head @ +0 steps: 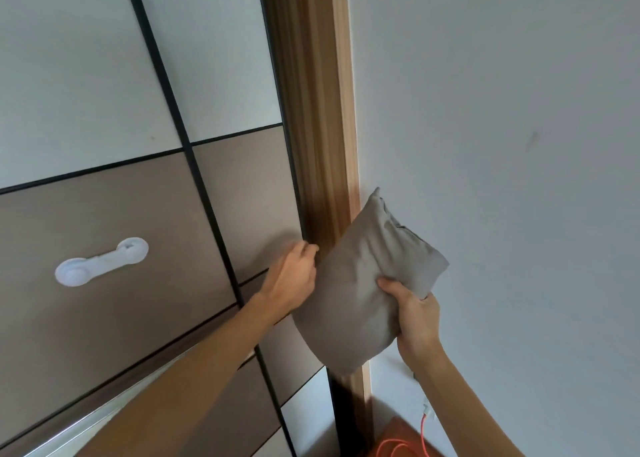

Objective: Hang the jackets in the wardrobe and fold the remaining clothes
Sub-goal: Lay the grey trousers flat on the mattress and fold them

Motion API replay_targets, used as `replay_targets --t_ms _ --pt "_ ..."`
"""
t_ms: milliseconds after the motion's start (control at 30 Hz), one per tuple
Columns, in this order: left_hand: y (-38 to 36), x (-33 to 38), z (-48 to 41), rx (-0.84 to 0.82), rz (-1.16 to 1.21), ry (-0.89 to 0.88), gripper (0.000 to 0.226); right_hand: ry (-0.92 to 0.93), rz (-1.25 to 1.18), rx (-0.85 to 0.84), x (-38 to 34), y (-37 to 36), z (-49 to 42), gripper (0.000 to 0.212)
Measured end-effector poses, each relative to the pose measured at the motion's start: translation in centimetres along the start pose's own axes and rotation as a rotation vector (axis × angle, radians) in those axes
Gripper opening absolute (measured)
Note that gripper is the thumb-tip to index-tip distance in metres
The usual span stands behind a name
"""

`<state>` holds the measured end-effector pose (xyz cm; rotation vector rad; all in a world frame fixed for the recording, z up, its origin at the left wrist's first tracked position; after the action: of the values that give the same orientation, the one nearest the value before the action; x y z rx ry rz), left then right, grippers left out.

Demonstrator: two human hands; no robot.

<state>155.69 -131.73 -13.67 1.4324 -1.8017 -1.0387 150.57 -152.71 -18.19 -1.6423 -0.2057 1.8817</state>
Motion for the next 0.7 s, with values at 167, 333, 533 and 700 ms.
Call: replay_targets --t_ms 167,333,533,700 --pt "-1.6 -0.5 -5.9 -0.180 -0.619 -0.315 0.051 0.040 0.057 0.016 0.5 -1.4 -2.2 0.037" --pt "-3.1 -1.2 -10.2 -0.499 -0.985 -0.194 0.043 0.132 0.194 0.042 0.1 -2.4 -4.4 0.037" --pt "-6.6 -1.9 -12.3 -0.565 -1.068 -0.204 0.046 0.323 0.401 0.045 -0.1 -3.7 -4.9 0.035" --pt "-7.6 -2.1 -11.6 -0.505 -1.048 -0.230 0.055 0.337 0.464 0.013 0.6 -4.5 -4.7 0.038"
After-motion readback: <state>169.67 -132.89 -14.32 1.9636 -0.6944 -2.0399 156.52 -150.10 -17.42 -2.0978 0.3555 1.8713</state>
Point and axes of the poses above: each hand's wrist, its own z-axis away from the middle knuckle, its own y-axis out of the back of the hand, x = y × z, the point moved 3 cm from there along -z, towards the middle knuckle, and after that the axes turned 7 degrees about x, right-handed, at the moved point
